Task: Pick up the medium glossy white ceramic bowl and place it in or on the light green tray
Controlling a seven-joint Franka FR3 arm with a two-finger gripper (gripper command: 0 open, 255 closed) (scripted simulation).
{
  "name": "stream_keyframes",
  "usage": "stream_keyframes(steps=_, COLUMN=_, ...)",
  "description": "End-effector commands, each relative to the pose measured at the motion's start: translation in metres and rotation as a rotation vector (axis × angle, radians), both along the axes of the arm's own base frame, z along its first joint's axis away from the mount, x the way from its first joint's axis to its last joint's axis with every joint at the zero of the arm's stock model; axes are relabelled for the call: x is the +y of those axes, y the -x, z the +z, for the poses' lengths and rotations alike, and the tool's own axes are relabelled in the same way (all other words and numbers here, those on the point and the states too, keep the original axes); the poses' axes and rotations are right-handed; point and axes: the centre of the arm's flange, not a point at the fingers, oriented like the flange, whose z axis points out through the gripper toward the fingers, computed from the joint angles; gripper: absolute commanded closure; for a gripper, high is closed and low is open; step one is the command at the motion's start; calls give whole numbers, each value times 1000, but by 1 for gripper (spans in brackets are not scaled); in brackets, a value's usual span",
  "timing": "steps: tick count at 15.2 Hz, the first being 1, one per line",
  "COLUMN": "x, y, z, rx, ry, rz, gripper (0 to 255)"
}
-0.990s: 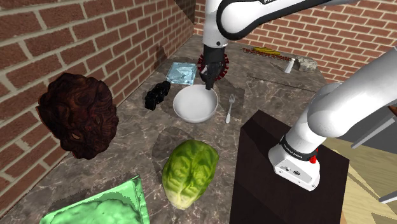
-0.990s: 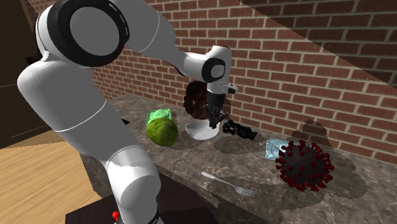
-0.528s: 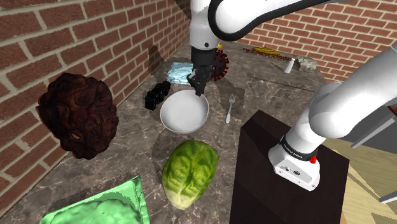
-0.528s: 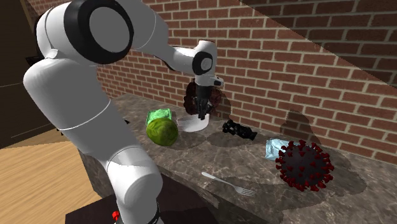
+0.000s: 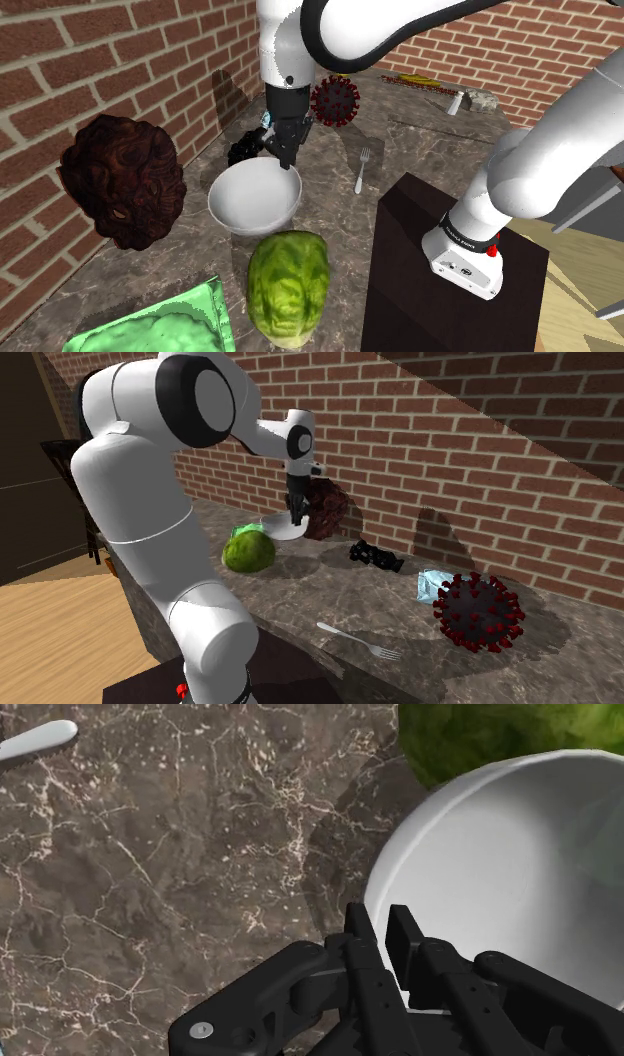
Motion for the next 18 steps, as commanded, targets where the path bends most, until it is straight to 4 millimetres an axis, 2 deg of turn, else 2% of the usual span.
stream_keyframes(steps=1, x=26, y=5, z=2, rx=1, ry=0, rz=-1, gripper=255)
stream_keyframes(steps=18, x=246, y=40, z=27, rx=1, ry=0, rz=-1, gripper=255)
